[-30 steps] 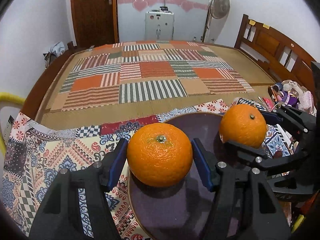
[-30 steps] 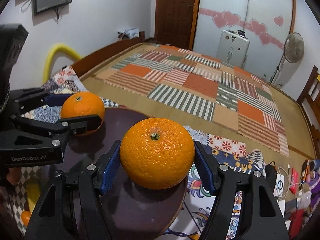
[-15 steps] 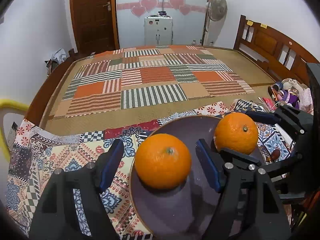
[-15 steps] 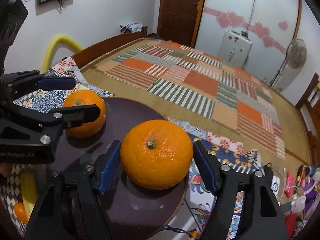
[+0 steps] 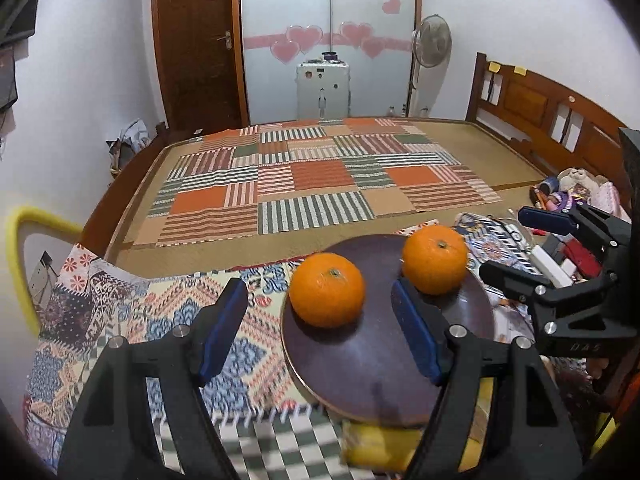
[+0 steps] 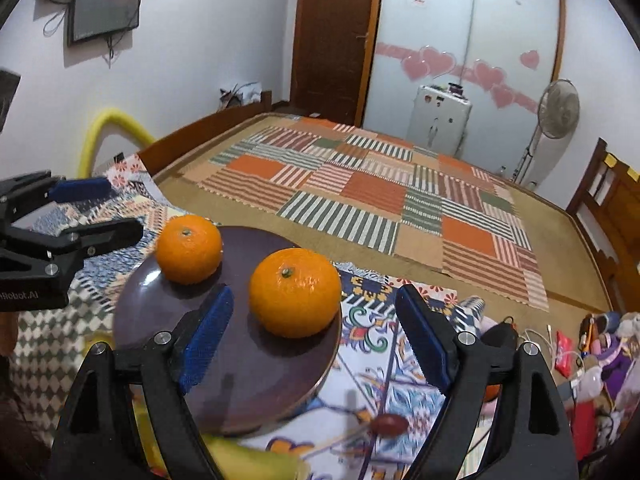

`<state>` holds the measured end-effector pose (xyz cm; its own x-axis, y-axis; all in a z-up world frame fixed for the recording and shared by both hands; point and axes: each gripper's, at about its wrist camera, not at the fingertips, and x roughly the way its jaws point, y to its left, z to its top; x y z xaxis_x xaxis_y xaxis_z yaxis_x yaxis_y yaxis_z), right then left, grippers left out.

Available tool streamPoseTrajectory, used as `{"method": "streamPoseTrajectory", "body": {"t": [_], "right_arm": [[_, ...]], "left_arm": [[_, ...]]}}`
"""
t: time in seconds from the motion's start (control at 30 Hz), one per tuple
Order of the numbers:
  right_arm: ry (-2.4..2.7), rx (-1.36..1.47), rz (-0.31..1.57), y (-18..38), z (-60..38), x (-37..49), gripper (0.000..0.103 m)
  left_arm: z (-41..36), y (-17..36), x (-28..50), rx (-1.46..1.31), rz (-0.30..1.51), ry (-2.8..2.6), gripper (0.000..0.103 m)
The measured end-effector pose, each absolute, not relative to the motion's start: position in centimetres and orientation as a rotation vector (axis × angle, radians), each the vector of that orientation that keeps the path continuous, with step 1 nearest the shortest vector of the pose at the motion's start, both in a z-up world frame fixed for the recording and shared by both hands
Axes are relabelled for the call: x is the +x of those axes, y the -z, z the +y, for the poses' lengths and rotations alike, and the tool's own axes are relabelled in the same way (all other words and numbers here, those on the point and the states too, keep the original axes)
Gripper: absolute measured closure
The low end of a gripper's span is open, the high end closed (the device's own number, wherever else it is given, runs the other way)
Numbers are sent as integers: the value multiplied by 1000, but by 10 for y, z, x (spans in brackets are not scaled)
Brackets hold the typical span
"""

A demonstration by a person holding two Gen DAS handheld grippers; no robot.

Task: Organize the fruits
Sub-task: 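Move the right gripper to a pomelo segment while the left approaches a small mandarin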

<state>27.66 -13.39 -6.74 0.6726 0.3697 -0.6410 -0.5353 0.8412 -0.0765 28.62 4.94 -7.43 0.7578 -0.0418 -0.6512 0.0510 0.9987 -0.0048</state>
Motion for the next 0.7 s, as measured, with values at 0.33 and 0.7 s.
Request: {"method": "streamPoseTrajectory", "body": {"t": [0.33,0.7], "right_arm": [[-512,-205,604,52,-156,214,22],[-485,-138,688,103,-168,166,21]], "left_arm": [[39,61,216,21,680,73,29],[34,101,162,-8,758,89,28]]}}
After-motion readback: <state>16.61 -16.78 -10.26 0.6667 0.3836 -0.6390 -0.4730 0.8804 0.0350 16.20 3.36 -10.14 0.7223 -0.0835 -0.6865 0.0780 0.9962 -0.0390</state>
